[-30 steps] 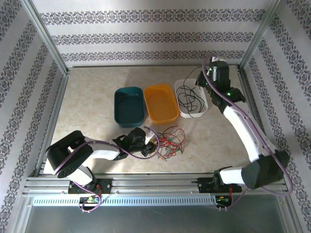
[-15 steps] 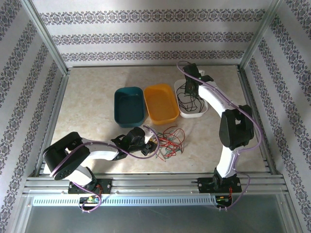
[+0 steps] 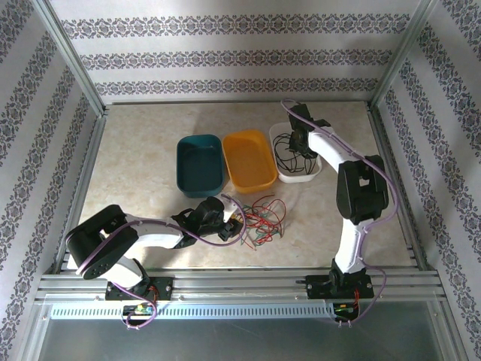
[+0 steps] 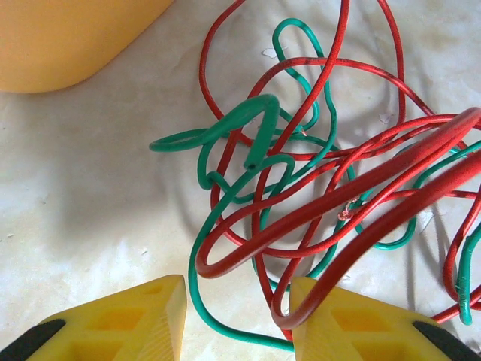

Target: Untangle the cables

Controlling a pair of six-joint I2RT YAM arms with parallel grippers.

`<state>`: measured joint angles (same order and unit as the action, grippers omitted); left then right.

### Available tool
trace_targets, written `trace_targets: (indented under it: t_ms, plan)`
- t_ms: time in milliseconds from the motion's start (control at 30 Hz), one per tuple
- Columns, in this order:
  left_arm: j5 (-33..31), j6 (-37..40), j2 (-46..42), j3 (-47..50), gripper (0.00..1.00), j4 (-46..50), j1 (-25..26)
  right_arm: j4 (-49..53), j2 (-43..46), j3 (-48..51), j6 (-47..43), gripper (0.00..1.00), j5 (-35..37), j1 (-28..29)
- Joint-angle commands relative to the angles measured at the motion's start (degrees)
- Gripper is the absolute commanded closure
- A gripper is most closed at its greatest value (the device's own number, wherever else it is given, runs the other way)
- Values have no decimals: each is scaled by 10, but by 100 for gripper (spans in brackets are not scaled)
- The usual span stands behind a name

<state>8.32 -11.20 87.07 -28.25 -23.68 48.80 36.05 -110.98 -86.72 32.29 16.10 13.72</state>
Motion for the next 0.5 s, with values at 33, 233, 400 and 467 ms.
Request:
trace_targets:
  t_ms: [33, 233, 400, 467]
  plan:
    - [-4, 3, -11, -8, 61, 13, 4, -38, 89, 31, 6, 56, -9, 3]
    - [-9, 7, -18, -15, 60, 13, 4, -45, 160, 65, -15, 53, -18, 5]
    - [-10, 14, -19, -22, 61, 17, 4, -49, 248, 140, -42, 53, -88, 26]
    - [-11, 11, -17, -23, 62, 15, 4, -60, 289, 197, -68, 53, -148, 56]
